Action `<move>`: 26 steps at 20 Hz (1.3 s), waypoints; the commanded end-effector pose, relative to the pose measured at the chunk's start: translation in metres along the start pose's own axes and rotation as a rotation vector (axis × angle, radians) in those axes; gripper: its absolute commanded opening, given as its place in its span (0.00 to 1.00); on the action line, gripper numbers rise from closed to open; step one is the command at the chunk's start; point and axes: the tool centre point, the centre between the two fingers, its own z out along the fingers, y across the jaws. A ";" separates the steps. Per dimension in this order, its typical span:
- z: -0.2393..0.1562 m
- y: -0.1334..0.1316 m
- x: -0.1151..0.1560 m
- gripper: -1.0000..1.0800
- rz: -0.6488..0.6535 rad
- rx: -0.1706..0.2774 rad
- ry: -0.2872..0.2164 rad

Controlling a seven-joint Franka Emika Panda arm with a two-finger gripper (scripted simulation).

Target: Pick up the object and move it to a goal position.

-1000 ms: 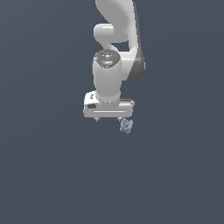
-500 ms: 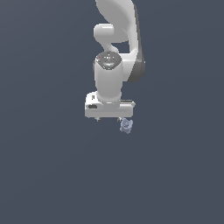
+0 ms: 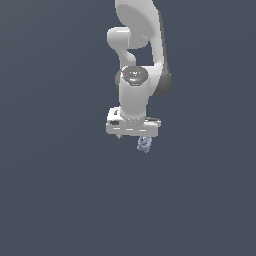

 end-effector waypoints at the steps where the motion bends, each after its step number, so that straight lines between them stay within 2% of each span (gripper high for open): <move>1: 0.008 -0.010 -0.006 0.96 0.041 0.002 -0.001; 13: 0.045 -0.054 -0.036 0.96 0.237 0.008 -0.008; 26: 0.056 -0.066 -0.046 0.96 0.293 0.009 -0.010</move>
